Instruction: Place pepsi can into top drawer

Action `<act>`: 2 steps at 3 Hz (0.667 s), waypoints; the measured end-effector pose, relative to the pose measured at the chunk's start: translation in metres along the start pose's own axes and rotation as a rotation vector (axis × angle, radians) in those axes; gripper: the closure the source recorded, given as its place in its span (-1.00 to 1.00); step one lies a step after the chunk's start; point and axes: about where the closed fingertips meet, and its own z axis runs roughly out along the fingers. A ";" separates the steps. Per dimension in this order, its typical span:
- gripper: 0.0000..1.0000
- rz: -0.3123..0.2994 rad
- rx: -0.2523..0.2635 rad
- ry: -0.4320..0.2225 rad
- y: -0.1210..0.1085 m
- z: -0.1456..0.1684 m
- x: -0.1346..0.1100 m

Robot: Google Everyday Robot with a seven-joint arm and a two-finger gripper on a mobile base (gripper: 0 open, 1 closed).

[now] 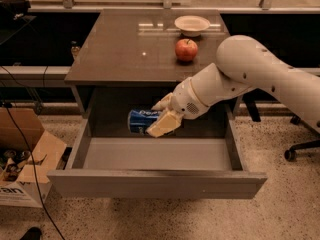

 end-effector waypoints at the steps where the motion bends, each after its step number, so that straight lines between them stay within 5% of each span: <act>1: 1.00 0.060 -0.006 0.036 -0.010 0.017 0.035; 2: 0.64 0.132 0.017 0.072 -0.024 0.030 0.079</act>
Offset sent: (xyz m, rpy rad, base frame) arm 0.0249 -0.0684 -0.1274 -0.1097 0.1379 -0.1896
